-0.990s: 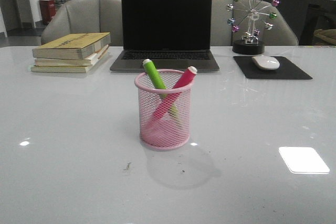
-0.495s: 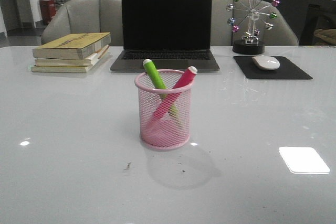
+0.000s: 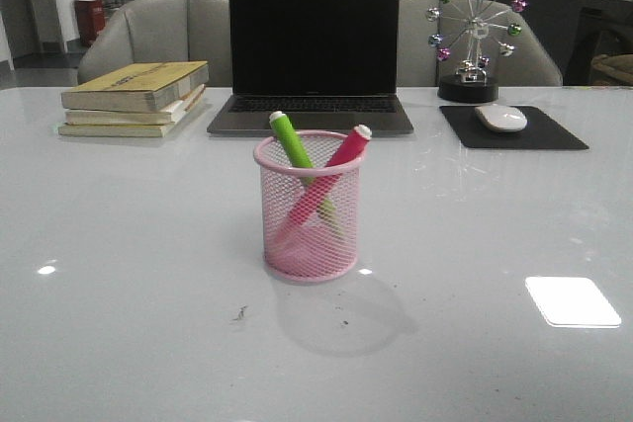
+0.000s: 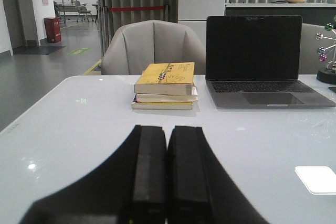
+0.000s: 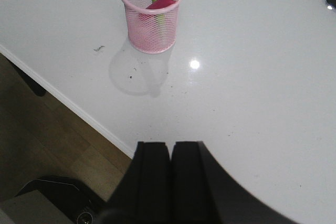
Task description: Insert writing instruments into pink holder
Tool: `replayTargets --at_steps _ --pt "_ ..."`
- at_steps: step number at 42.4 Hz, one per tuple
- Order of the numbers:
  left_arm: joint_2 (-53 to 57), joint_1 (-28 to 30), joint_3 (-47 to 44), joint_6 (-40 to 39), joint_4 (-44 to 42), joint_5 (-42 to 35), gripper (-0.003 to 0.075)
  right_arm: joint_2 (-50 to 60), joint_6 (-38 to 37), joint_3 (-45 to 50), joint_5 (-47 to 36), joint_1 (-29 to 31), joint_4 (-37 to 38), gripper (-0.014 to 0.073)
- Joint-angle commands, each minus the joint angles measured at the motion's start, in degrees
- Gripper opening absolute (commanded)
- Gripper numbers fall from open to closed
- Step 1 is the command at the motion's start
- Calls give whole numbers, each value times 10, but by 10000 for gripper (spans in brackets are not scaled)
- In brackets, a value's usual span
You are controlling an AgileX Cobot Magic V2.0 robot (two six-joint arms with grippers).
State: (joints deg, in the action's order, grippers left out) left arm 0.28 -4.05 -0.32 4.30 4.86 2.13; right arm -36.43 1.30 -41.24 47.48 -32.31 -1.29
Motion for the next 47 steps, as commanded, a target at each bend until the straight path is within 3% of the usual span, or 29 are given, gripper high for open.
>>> replayTargets --at_steps 1,5,14,22,33,47 --pt "11 -4 -2 -4 5 -51 91 1 2 -11 -38 4 5 57" --pt "11 -4 -2 -4 5 -51 91 22 2 22 -75 30 25 57" --pt "11 -4 -2 -4 5 -51 91 159 2 185 -278 186 20 57" --pt "11 -4 -2 -4 5 -51 91 281 2 322 -399 272 13 57" --pt "11 -4 -2 -4 5 -51 91 376 2 426 -494 294 -32 57" --pt "10 -4 -2 -4 5 -51 91 382 2 426 -510 301 -35 57"
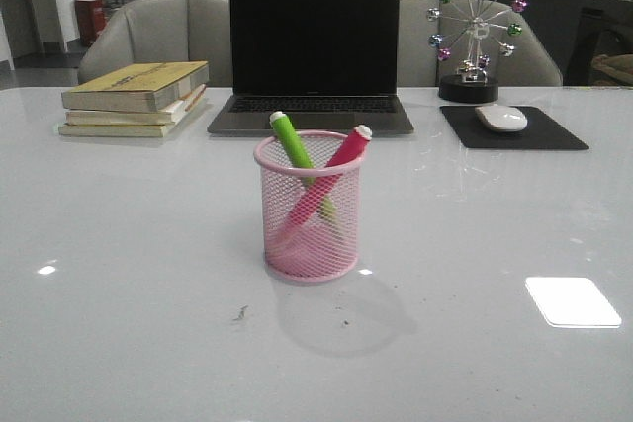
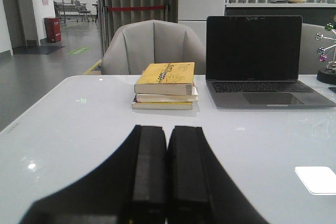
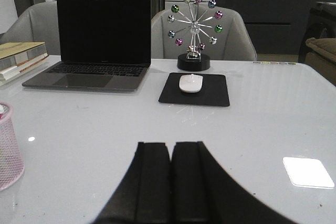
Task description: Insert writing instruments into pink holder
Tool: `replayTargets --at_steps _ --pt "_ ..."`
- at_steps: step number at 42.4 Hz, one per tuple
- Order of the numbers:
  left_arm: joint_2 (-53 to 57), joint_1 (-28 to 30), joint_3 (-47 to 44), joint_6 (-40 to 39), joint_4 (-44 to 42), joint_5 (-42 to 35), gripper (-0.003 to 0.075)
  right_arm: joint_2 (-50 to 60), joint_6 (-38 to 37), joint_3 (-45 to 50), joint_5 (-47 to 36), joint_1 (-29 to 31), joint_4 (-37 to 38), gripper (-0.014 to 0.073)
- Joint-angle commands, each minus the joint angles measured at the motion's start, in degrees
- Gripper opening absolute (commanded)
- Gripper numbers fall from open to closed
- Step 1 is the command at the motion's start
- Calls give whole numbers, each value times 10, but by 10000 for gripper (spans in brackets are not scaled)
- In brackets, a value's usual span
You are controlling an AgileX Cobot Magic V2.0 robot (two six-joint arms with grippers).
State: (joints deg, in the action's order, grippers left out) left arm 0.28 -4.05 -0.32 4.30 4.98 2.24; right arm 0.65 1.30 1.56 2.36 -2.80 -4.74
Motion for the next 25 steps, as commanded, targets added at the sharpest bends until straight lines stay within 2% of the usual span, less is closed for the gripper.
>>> replayTargets --at_steps 1,25 --pt "10 -4 -2 -4 4 -52 91 11 2 -2 -58 7 0 57" --pt "10 -4 -2 -4 4 -52 91 11 2 -2 -58 16 0 57"
